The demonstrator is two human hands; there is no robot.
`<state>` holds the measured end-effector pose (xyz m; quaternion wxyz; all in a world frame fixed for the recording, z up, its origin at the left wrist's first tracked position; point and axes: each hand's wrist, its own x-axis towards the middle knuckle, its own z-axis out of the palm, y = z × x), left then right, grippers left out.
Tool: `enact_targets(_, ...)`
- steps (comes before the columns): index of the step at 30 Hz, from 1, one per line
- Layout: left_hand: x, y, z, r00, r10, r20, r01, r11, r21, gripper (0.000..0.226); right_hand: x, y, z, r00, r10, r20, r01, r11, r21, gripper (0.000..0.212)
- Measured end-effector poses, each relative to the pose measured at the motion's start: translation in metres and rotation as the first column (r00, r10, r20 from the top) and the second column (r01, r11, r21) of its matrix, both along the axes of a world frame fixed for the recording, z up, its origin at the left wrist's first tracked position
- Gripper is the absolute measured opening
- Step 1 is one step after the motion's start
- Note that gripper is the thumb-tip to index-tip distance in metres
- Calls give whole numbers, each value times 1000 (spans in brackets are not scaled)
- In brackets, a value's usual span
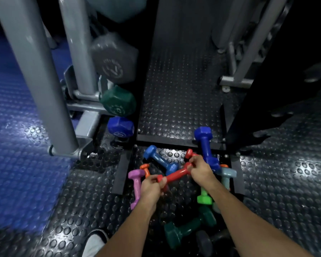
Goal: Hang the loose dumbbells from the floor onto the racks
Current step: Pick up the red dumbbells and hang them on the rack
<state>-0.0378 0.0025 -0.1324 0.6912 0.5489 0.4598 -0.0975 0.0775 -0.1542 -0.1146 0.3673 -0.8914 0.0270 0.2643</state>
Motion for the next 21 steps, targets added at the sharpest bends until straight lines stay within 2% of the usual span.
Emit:
enact_targets(4, 1, 15, 44, 996, -37, 82, 40, 999, -35, 20, 5, -6, 33, 998, -49, -37, 55, 979, 197, 15)
enact_targets(8, 9, 31, 101, 979, -62, 197, 73, 996, -45, 25, 11, 0, 107, 998, -57, -20, 60, 944, 326, 16)
enact_targets(11, 14, 46, 155, 951, -115, 289, 132, 990, -40, 23, 19, 5, 155, 999, -37, 39, 20, 933, 359, 13)
enact_targets(13, 15, 58, 189, 927, -140, 347, 173, 983, -64, 33, 24, 9, 187, 996, -16, 87, -18, 927, 376, 10)
enact_targets(17, 14, 76, 260, 846, -243, 475, 304, 951, -55, 51, 27, 20, 260, 982, 0, 187, -81, 903, 422, 9)
enact_targets(21, 6, 82, 333, 723, -370, 583, 417, 907, 59, 52, 27, 29, 332, 953, 16, 301, -153, 886, 438, 11)
